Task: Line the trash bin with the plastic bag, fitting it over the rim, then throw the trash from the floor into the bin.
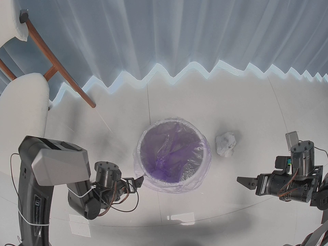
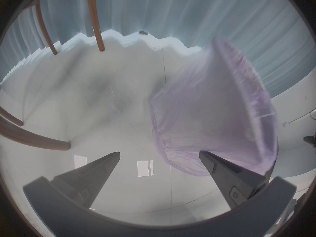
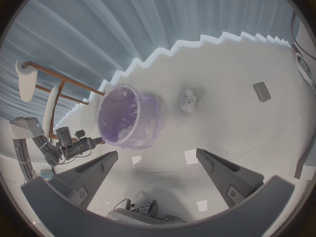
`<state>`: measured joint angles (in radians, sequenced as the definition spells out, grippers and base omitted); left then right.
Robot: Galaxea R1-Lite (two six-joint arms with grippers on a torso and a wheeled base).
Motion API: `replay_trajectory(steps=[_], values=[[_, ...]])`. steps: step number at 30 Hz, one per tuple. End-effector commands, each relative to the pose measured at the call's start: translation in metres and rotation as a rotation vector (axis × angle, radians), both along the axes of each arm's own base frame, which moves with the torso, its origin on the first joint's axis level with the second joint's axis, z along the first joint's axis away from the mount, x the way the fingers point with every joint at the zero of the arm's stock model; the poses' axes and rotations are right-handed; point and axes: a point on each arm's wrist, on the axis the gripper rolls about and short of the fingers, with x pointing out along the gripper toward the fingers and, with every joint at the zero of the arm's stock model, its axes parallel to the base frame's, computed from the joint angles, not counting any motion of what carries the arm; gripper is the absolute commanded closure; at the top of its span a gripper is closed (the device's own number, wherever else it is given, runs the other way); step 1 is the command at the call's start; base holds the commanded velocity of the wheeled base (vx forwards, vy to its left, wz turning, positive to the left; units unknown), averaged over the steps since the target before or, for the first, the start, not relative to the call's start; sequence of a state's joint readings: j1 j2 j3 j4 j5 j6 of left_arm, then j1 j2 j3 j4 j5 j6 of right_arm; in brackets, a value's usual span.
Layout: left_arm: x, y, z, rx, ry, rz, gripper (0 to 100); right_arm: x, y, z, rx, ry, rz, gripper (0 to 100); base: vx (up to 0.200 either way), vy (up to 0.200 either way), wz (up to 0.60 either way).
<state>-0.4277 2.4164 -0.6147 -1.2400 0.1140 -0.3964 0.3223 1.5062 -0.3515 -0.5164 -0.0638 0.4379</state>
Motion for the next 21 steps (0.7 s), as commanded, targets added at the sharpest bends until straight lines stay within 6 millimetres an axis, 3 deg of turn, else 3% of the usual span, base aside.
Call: replay_trajectory(steps=[1,6,8,9,10,12,15,18,21], values=[[-0.045,0.023,0.057,-0.072,-0.119,0.01,0,-0.002,-0.001,-0.001,-0.002,0.006,-0.001,0,0.0,0.0,0.0],[-0.08,0.039,0.086,-0.171,-0.164,0.0,0,-0.007,-0.003,-0.007,-0.007,0.028,-0.007,0,0.0,0.0,0.0],[-0.097,0.046,0.112,-0.209,-0.235,-0.004,0,-0.011,-0.005,-0.007,-0.004,0.027,-0.01,0,0.0,0.0,0.0],[-0.097,0.046,0.112,-0.209,-0.235,-0.004,0,-0.011,-0.005,-0.007,-0.004,0.027,-0.01,0,0.0,0.0,0.0],[-0.105,0.05,0.131,-0.241,-0.305,-0.008,0,-0.014,-0.006,-0.008,-0.005,0.033,-0.013,0,0.0,0.0,0.0],[-0.11,0.055,0.15,-0.273,-0.385,-0.005,0,-0.016,-0.007,-0.01,-0.002,0.043,-0.02,0,0.0,0.0,0.0],[-0.101,0.061,0.182,-0.325,-0.536,0.028,0,-0.021,-0.011,-0.015,0.0,0.071,-0.039,0,0.0,0.0,0.0],[-0.076,0.068,0.213,-0.353,-0.664,0.08,0,-0.024,-0.013,-0.02,0.011,0.094,-0.06,0,0.0,0.0,0.0],[-0.064,0.073,0.235,-0.38,-0.69,0.116,0,-0.026,-0.014,-0.021,0.019,0.103,-0.067,0,0.0,0.0,0.0]])
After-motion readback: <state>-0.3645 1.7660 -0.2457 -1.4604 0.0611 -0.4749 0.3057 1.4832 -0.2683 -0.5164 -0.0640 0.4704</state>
